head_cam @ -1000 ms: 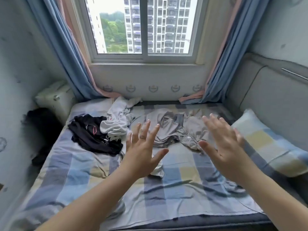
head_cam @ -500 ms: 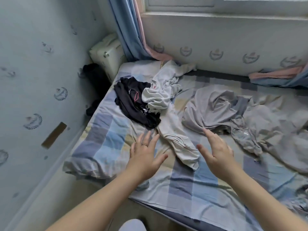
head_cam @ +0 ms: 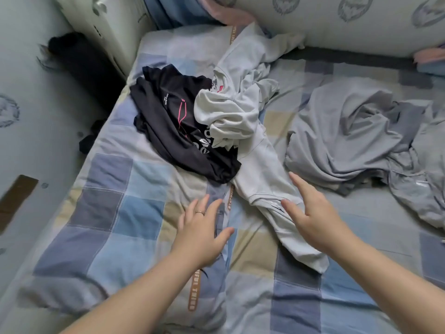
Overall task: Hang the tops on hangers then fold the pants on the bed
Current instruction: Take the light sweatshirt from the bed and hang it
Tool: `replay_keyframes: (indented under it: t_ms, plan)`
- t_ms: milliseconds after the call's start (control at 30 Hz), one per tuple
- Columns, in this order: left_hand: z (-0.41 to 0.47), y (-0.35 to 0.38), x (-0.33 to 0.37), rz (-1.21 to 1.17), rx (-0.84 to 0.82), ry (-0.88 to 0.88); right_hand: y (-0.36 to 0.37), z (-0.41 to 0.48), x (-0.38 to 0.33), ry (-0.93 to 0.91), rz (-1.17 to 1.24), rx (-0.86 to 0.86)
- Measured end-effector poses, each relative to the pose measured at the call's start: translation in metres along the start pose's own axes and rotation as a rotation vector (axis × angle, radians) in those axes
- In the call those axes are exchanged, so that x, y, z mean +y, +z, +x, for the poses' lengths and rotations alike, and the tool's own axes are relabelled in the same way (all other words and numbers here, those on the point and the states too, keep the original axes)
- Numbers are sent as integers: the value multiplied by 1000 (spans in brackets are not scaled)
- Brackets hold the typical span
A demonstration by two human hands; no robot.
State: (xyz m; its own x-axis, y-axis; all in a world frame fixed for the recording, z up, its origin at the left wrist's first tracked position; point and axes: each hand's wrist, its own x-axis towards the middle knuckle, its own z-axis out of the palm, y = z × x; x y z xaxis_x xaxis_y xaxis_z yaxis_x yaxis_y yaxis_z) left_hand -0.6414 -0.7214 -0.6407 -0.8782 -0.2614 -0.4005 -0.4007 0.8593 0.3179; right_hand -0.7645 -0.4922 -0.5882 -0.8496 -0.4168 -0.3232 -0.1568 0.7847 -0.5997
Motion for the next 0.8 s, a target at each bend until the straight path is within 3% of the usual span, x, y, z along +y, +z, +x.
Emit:
replay_keyframes:
  t_ms: [133,333,500,600,800]
  plan:
    - [101,54,-30,109,-65,110,67,90,33,32,-100,-54]
    - [249,70,-42,134,103,115,126,231,51,13,-85,-3]
    - [363,67,-36,11,293,108,160,341,61,-15,-18,132]
    - [416,75,-35,-101,293,56,159,400,66,-59,35,201]
    - [473,119,-62,-183,291,-64,184,462,103,-64,-126,98]
